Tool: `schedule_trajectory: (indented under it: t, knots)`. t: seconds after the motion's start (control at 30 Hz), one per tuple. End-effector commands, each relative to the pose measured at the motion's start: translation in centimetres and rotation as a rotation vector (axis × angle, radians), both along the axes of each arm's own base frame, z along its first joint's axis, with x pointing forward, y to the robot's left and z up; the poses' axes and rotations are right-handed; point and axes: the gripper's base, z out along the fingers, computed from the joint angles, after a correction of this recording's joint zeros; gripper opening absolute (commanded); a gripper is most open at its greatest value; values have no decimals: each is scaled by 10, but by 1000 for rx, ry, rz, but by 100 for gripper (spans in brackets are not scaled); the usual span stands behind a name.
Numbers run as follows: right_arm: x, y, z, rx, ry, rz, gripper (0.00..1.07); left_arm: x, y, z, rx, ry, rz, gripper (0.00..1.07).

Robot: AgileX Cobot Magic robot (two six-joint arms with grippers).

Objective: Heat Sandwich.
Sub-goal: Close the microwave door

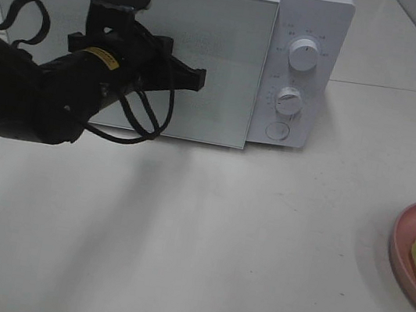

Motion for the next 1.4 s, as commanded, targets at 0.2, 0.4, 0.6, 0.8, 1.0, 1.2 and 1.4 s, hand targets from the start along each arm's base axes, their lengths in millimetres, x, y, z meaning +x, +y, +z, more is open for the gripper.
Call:
schedule_trajectory:
  t: [0.2,0.4,0.6,0.8,1.0,1.2,1.4]
  knots:
    - [-4,0,1,-9,-43,1,76,26,-14,7,-7,9,51,0]
    - [-4,0,1,-9,-43,2,76,34,-19,14,25,5,44,0]
    - [-4,0,1,-9,-43,2,76,25,-21,12,41,103,4,0]
    - [-4,0,1,-9,-43,1,76,-2,-15,22,49,134,-34,0]
    - [-4,0,1,-9,-43,1,76,-35,-4,32,76,328,-155,24]
    - [-4,0,1,-9,-43,1,76,-55,-3,41,106,500,-280,100]
    - [-4,0,1,-9,-43,1,76,-79,6,49,327,603,-473,97]
